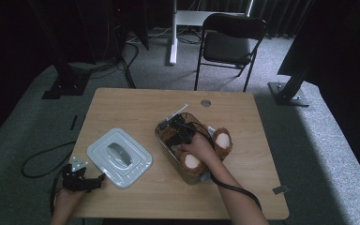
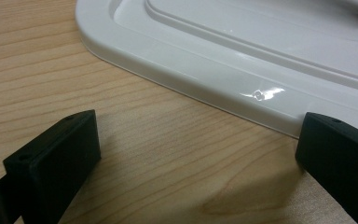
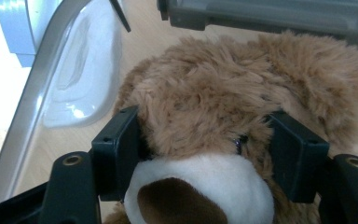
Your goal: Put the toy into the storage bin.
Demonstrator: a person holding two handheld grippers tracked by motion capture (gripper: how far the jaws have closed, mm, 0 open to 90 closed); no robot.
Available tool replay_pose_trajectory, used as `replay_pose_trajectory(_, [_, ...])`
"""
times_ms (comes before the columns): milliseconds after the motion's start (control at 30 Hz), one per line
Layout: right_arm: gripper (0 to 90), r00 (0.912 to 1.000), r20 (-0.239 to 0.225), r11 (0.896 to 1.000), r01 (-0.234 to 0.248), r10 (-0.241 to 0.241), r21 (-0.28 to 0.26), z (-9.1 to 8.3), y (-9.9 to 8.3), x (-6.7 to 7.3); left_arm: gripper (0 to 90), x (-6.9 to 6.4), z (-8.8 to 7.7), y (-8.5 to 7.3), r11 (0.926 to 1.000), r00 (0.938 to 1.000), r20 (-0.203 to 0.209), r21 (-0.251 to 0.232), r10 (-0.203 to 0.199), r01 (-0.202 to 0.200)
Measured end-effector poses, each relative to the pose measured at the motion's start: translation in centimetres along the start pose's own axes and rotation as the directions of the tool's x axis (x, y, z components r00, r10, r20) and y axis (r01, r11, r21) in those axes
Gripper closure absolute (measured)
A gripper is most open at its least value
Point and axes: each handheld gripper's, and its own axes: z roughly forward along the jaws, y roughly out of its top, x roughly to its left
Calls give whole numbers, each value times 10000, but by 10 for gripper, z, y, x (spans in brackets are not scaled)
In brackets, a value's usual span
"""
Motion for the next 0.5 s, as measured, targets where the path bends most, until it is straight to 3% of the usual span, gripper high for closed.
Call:
replay_pose_trajectory(333, [303,9994,311,9984,178,-162,-530,-19,-1,3,5,0,0,0,10000,10000,0,1,0,0])
replay_pose_trajectory(433, [313,9996,-134,9931,-259,245,-1144,-33,-1,0,5,0,0,0,10000,10000,0,-2,0,0])
replay_pose_trajectory(500, [313,9996,-234,9905,-214,183,-1362,-42,-1,1,5,0,0,0,10000,10000,-1,-2,-1,1])
